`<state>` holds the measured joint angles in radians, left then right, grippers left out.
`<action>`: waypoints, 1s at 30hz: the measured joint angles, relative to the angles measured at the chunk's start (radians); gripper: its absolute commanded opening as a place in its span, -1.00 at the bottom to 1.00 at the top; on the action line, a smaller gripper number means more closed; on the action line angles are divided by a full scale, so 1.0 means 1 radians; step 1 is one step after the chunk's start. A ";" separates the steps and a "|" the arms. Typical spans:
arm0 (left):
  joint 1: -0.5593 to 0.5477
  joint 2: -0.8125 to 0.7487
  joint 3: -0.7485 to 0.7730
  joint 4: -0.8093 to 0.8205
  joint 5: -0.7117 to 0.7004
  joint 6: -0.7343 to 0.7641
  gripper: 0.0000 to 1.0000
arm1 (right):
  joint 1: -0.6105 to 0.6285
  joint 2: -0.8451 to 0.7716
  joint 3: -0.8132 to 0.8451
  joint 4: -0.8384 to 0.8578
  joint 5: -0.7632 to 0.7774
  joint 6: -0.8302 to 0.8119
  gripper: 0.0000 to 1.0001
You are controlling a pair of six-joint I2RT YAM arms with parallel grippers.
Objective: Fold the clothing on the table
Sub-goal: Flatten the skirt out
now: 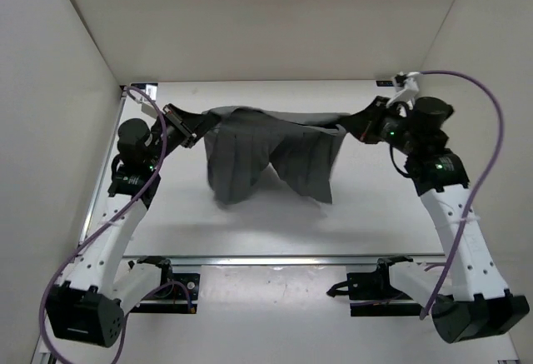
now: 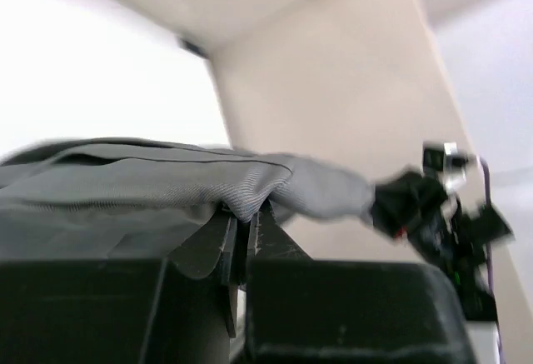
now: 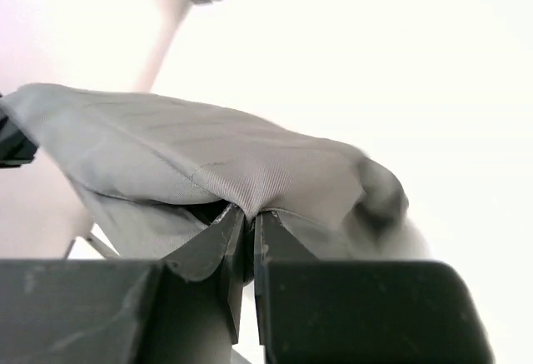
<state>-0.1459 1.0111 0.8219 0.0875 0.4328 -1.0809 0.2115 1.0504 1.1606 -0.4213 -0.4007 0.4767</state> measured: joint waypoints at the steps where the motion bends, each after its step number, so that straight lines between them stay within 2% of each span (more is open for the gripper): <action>1: -0.009 -0.017 0.042 -0.012 0.023 0.017 -1.00 | -0.040 -0.024 0.015 0.010 -0.043 -0.004 -1.00; 3: -0.024 -0.059 0.081 -0.031 0.060 0.037 -1.00 | -0.095 -0.063 0.056 0.017 -0.123 -0.013 -1.00; 7: -0.012 -0.127 0.084 -0.098 0.083 0.039 -1.00 | -0.113 -0.084 0.139 -0.028 -0.216 -0.040 -0.99; 12: 0.003 -0.100 0.129 -0.130 0.101 0.055 -1.00 | -0.105 -0.031 0.231 -0.050 -0.301 -0.064 -1.00; 15: 0.029 -0.011 0.154 -0.106 0.134 0.066 -1.00 | -0.106 0.049 0.238 -0.018 -0.359 -0.070 -1.00; 18: 0.059 0.171 0.234 -0.086 0.189 0.087 -1.00 | -0.100 0.203 0.286 0.011 -0.406 -0.081 -1.00; 21: 0.077 0.400 0.406 -0.098 0.246 0.114 -1.00 | -0.087 0.415 0.393 0.008 -0.418 -0.097 -1.00; 24: 0.094 0.579 0.610 -0.122 0.294 0.133 -1.00 | -0.084 0.589 0.599 -0.074 -0.418 -0.131 -1.00; 27: 0.113 0.630 0.745 -0.168 0.319 0.165 -1.00 | -0.075 0.694 0.864 -0.139 -0.402 -0.174 -0.98; 29: 0.122 0.593 0.765 -0.177 0.323 0.192 -1.00 | -0.079 0.673 0.898 -0.117 -0.413 -0.189 -1.00; 30: 0.125 0.549 0.729 -0.160 0.323 0.204 -1.00 | -0.086 0.641 0.875 -0.102 -0.425 -0.190 -1.00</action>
<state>-0.0208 1.5600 1.5505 -0.0727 0.7563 -0.8768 0.1253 1.6913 2.0357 -0.5232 -0.8257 0.2871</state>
